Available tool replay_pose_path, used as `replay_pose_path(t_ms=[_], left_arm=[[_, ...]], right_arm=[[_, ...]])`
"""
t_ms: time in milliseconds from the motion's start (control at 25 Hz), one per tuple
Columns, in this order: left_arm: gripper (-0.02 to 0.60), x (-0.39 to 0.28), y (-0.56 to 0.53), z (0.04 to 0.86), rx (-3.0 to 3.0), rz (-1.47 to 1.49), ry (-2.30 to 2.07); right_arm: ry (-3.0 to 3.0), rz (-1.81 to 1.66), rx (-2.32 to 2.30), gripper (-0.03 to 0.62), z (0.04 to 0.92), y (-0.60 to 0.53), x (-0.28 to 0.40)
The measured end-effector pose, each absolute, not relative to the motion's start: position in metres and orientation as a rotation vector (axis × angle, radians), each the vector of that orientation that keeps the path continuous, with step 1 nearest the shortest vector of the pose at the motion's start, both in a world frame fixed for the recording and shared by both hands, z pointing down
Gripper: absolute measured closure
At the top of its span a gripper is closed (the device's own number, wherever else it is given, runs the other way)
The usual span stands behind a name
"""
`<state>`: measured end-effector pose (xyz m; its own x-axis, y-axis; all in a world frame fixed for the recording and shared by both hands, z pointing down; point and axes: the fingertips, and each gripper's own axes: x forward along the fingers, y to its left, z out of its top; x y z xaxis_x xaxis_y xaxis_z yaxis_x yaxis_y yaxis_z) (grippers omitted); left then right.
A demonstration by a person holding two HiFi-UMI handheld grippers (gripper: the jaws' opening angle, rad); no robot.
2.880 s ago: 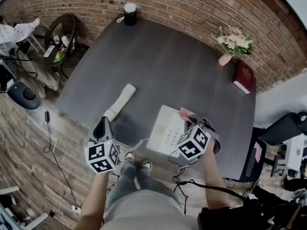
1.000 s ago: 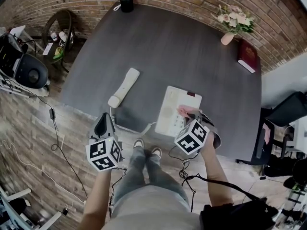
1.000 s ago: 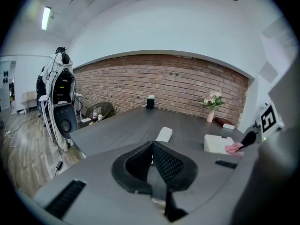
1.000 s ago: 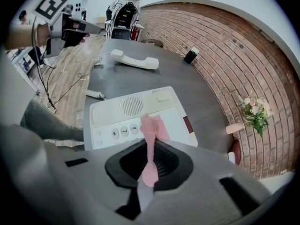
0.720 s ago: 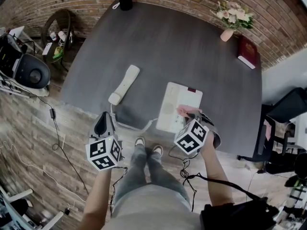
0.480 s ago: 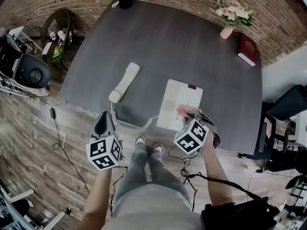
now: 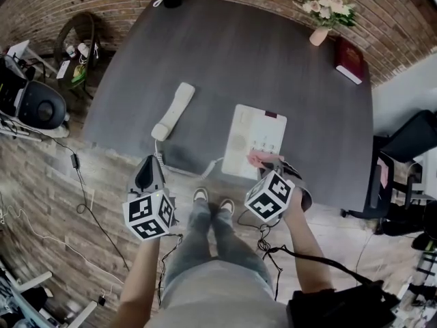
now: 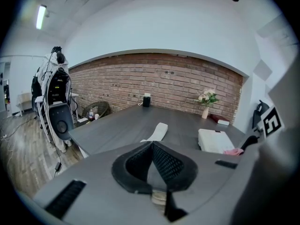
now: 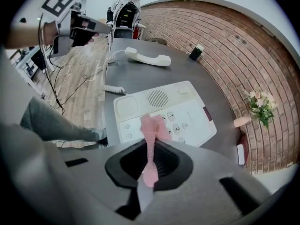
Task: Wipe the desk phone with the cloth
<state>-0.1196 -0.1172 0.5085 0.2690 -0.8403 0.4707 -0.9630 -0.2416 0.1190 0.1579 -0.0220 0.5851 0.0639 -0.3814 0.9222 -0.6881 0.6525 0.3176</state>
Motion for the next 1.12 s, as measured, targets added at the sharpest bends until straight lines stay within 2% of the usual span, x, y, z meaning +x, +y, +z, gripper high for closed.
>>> replay_pose_path(t_ms=[1120], left_arm=[[0.577, -0.089, -0.104, 0.512, 2.248, 0.495, -1.539]], right_arm=[[-1.624, 0.395, 0.85, 0.577, 0.602, 0.037, 0.128]])
